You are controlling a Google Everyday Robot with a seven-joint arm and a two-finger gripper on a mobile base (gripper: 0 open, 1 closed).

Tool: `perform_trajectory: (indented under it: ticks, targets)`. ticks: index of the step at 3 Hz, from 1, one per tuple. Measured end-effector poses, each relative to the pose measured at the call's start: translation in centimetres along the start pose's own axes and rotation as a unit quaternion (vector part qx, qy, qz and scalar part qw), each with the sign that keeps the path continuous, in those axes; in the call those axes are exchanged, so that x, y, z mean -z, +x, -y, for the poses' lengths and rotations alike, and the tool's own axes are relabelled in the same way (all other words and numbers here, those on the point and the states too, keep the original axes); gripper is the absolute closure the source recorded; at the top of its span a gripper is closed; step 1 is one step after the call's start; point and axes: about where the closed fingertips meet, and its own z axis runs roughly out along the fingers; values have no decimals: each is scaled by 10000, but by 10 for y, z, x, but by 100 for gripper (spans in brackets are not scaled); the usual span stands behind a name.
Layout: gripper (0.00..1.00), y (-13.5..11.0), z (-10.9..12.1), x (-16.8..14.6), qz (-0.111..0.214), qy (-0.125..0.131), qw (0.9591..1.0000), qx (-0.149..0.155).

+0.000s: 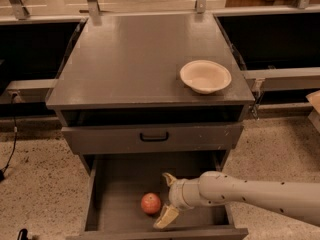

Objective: Pick apple from middle drawer and place on counter

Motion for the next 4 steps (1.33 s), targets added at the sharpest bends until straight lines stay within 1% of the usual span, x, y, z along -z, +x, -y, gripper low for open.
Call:
perform_trajectory:
  ticks: [1, 2, 3, 4]
  targets:
    - [16, -6, 4, -9, 40, -10, 10000, 62]
    - [26, -9, 5, -18, 35, -54, 9999, 146]
    - [21, -8, 5, -26, 11, -76, 9997, 212]
    - [22, -7, 5, -36, -18, -129, 9995, 278]
